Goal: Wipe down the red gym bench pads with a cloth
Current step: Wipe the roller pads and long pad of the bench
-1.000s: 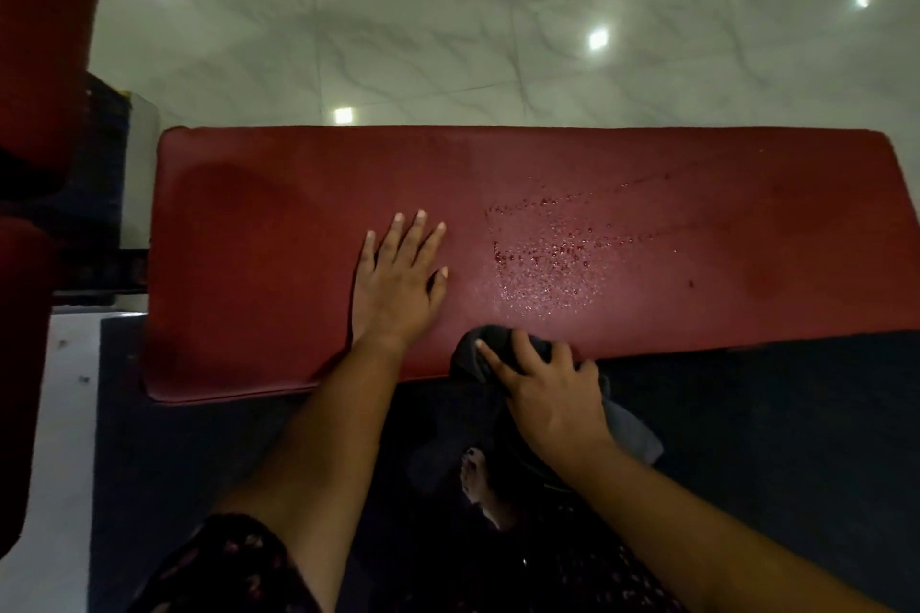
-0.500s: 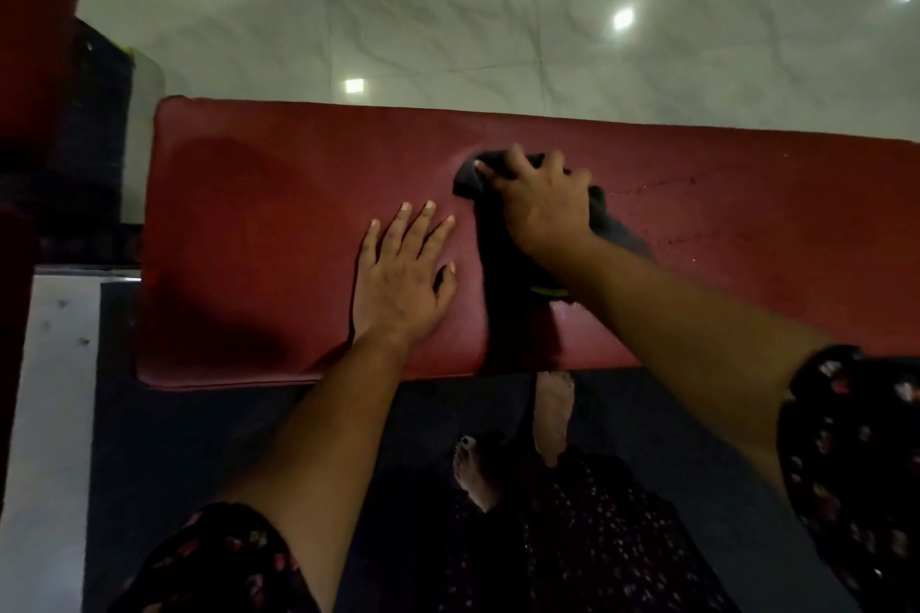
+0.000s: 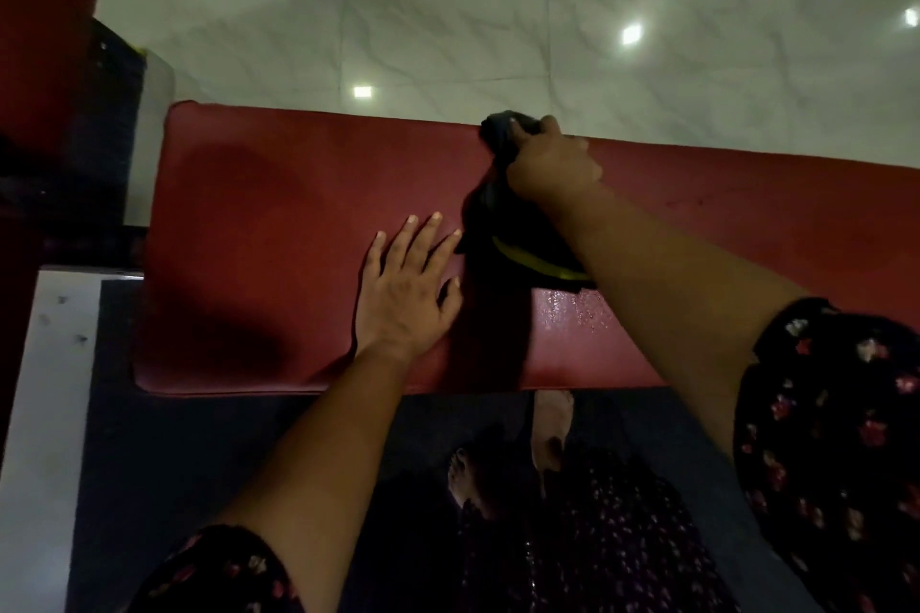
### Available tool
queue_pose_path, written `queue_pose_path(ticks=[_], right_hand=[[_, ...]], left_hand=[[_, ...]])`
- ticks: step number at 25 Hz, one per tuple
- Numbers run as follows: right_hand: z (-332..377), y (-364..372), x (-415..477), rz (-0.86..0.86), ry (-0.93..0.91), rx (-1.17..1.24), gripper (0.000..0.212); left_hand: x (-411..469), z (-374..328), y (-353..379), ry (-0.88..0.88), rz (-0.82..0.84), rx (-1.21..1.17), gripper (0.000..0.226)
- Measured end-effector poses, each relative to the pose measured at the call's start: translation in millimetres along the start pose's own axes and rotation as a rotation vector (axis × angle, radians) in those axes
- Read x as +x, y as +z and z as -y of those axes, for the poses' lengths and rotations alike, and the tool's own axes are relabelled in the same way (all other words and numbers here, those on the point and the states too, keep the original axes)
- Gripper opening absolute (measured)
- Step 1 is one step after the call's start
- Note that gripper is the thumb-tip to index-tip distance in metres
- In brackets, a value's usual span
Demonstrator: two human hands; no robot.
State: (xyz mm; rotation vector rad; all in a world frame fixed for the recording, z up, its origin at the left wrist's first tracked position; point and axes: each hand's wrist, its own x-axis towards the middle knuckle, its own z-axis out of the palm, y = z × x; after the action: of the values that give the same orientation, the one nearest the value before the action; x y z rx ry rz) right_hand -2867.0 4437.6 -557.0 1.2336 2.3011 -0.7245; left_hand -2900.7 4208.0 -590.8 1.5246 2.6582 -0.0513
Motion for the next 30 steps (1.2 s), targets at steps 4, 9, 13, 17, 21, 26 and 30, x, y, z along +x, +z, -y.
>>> queue_pose_path(ticks=[4, 9, 13, 17, 21, 26, 30], right_hand=[[-25.6, 37.1, -54.2, -0.001, -0.024, -0.076, 0.066], [-54.5, 97.5, -145.0, 0.017, -0.026, -0.109, 0.068], [-68.7, 131.8, -203.3, 0.078, -0.019, -0.106, 0.072], [-88.5, 146.5, -225.8, 0.086, -0.056, -0.154, 0.071], [-113.8, 139.6, -212.2, 0.006, -0.020, -0.235, 0.068], [-115.4, 102.0, -144.7, -0.087, -0.071, -0.223, 0.062], [-100.4, 65.6, -85.2, -0.098, -0.159, -0.282, 0.057]], left_hand=[[-0.1, -0.6, 0.0, -0.008, 0.013, -0.025, 0.057], [3.5, 0.6, -7.4, -0.052, 0.035, -0.109, 0.055], [10.8, -32.9, -11.2, -0.051, -0.076, -0.169, 0.051], [17.7, -57.2, -3.4, 0.076, -0.067, -0.092, 0.055], [16.3, -54.7, 10.2, 0.071, 0.069, -0.066, 0.056], [18.7, -56.5, 8.1, 0.049, 0.058, -0.075, 0.056], [19.0, -54.4, 9.8, 0.047, 0.041, -0.089, 0.055]])
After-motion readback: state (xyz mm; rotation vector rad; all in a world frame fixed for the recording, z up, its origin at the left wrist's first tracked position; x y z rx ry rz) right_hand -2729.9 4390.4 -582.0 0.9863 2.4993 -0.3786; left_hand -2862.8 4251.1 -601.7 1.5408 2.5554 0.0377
